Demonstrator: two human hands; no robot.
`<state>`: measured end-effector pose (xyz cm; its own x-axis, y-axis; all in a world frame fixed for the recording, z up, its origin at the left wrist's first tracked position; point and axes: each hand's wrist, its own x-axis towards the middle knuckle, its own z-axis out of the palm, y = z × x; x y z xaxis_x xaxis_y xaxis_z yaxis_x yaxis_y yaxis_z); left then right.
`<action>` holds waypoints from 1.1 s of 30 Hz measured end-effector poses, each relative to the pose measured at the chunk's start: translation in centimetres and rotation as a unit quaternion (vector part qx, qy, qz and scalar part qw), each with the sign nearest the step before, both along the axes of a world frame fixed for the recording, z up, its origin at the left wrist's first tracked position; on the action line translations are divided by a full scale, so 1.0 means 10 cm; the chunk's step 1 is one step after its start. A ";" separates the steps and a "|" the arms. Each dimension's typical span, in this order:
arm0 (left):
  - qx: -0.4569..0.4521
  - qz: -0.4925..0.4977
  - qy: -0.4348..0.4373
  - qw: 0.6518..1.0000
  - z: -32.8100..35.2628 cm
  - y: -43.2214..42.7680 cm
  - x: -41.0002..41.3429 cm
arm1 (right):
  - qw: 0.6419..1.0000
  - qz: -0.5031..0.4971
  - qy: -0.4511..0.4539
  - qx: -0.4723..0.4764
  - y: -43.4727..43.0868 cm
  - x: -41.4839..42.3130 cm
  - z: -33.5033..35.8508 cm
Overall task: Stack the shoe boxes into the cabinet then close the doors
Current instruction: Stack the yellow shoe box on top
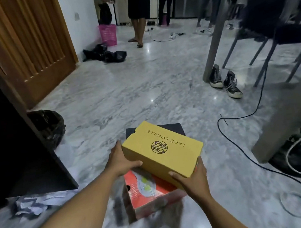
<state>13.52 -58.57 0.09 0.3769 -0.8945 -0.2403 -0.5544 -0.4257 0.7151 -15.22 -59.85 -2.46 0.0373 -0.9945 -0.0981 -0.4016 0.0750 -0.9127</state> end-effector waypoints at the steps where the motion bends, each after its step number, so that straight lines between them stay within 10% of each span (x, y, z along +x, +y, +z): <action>1: 0.009 -0.003 0.020 1.000 0.01 -0.04 -0.02 | 1.000 -0.001 -0.002 -0.007 -0.01 0.02 -0.03; 33: -0.161 0.051 0.098 0.981 0.01 1.00 -0.34 | 0.992 0.096 -0.081 -0.025 0.06 -0.34 0.23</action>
<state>10.13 -48.53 0.19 0.4438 -0.8957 -0.0281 -0.3580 -0.2060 0.9107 -18.58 -59.22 -0.16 0.2386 -0.9708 -0.0266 -0.2514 -0.0353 -0.9672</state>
